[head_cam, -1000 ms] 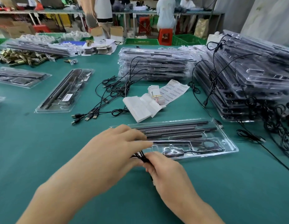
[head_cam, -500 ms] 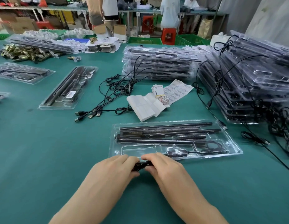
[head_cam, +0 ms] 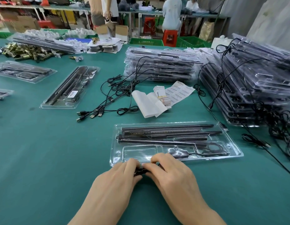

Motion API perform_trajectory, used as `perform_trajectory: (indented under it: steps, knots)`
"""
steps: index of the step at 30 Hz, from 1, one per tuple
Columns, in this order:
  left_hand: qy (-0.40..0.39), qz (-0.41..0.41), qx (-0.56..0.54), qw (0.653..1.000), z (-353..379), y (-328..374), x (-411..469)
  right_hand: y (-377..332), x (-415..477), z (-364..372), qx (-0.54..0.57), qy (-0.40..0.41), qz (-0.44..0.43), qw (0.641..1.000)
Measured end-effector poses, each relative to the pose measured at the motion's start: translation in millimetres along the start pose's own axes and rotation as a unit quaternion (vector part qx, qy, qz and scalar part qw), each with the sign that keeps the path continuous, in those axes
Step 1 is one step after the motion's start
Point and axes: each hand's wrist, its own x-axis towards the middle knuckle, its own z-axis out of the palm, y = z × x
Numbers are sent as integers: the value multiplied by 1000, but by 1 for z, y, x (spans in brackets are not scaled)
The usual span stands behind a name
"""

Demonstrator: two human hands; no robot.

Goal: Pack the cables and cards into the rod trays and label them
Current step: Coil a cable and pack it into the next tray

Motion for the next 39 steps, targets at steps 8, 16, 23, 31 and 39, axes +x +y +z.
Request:
perform_trajectory:
  steps: [8, 16, 23, 31, 39]
  knots:
    - [-9, -74, -71, 995, 4, -5, -3, 0, -2, 6, -53, 79, -41, 995]
    - [-34, -107, -265, 958, 8, -16, -6, -6, 3, 6, -107, 64, -86, 988]
    - [-19, -86, -379, 921, 15, -25, -6, 1, 7, 4, -115, 17, -130, 985]
    - [-24, -54, -425, 903, 19, -29, -3, -1, 7, 9, -104, 55, -126, 985]
    - [-29, -91, -410, 907, 16, -28, -2, -2, 7, 9, -139, 72, -128, 979]
